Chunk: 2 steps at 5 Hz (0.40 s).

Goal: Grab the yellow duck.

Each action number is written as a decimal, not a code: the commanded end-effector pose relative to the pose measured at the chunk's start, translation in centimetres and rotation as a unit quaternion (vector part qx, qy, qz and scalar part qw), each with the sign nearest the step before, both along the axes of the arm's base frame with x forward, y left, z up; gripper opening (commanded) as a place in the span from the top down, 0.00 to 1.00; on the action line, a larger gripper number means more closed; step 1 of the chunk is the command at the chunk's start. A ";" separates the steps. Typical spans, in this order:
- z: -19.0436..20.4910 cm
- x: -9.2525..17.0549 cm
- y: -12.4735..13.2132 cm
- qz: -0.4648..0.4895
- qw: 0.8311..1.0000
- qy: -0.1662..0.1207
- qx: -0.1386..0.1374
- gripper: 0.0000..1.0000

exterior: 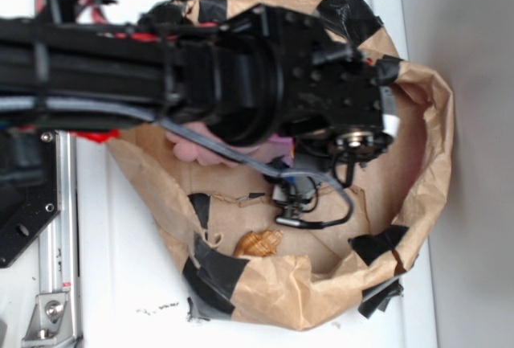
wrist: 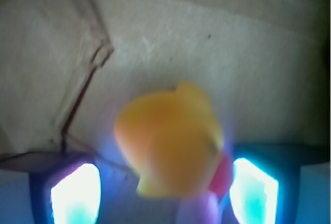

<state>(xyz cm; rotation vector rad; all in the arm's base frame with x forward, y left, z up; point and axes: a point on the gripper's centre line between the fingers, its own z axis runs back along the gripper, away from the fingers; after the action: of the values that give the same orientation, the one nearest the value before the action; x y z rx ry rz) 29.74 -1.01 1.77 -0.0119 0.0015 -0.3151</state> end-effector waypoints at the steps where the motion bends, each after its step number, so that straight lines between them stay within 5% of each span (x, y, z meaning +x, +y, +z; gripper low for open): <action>1: -0.1 0.8 -0.1 0.020 1.000 -0.003 -0.007 1.00; 2: 0.2 0.6 0.1 0.025 1.000 -0.004 -0.002 1.00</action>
<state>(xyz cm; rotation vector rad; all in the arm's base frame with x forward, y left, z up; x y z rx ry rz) 30.72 -0.77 1.63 -0.0203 0.0098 -0.2680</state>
